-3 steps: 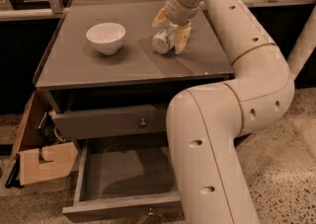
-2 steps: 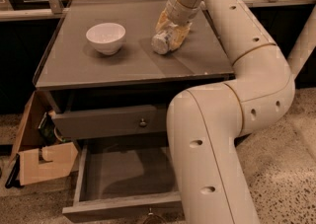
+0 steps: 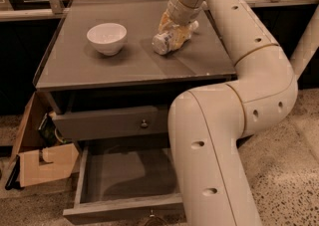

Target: Place blue plastic bottle into middle drawer

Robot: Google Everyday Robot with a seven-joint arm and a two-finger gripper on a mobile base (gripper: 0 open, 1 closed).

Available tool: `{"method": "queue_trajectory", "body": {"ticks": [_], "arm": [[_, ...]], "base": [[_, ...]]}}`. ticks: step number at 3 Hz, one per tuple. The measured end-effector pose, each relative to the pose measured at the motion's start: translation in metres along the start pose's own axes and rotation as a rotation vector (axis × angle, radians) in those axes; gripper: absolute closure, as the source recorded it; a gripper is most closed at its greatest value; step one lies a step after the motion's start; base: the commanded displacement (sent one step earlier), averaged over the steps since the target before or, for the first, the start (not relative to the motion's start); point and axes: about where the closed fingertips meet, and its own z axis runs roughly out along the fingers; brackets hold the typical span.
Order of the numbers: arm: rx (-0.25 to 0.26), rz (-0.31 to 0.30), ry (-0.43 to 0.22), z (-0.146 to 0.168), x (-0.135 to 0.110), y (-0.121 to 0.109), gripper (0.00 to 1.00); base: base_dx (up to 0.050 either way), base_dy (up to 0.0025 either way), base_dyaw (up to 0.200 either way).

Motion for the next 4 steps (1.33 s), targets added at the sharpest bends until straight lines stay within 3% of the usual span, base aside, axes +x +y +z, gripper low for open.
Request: {"method": "queue_trajectory", "body": {"ticks": [1, 2, 4], "arm": [[0.001, 0.0, 0.0, 0.0, 0.0, 0.0, 1.0], [0.047, 0.002, -0.025, -0.006, -0.001, -0.004, 1.0], [0.14, 0.002, -0.086, -0.047, -0.008, 0.002, 1.0]], "base": [[0.0, 0.0, 0.0], [0.0, 0.0, 0.0], [0.0, 0.0, 0.0]]}}
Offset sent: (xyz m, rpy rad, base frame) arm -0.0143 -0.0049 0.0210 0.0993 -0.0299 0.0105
